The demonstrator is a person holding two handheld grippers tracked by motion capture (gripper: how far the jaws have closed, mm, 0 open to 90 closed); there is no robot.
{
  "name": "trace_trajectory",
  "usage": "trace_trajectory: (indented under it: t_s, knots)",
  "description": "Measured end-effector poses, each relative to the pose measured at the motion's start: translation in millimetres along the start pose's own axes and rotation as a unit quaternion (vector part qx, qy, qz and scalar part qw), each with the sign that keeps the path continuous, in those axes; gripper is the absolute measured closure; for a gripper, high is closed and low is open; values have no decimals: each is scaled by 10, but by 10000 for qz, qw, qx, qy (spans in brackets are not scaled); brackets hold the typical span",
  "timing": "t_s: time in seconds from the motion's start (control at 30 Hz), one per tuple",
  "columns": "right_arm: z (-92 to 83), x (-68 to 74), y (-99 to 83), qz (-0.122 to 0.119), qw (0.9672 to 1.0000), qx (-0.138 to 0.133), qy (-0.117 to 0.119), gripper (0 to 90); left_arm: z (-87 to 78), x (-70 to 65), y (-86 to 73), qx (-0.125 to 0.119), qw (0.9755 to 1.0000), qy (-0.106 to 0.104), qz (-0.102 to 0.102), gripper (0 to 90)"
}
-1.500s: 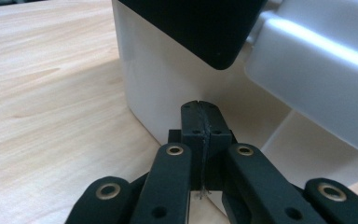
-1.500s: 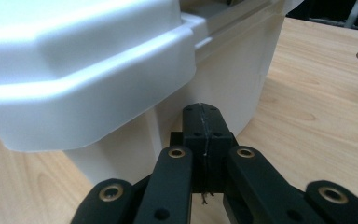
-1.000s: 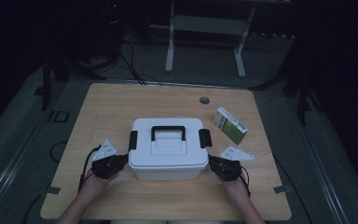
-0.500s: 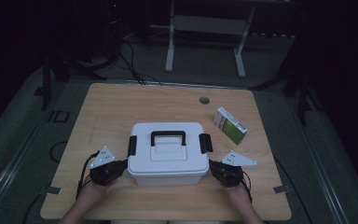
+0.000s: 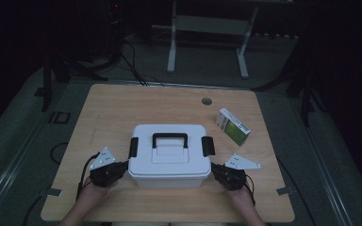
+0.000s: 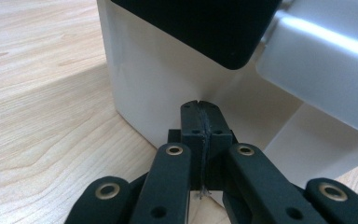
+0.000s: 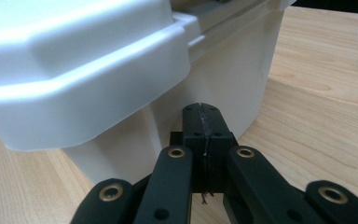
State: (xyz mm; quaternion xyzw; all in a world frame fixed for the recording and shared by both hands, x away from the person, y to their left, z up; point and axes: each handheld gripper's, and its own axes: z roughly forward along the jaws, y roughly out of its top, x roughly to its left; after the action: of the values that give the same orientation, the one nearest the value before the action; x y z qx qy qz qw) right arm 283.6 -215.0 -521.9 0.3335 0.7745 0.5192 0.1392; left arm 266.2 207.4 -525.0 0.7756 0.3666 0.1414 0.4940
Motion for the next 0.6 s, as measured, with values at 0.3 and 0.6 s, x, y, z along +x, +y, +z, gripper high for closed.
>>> trace_trajectory:
  t_s: [0.3, 0.6]
  knots:
    - [43, 1, 19, 66, 10000, 28, -1, 900, 2, 34, 12, 8, 10000, 68, -44, 892]
    - [63, -84, -23, 45, 9996, 121, -233, 834, 11, 134, -47, 67, 9998, -75, -178, 754]
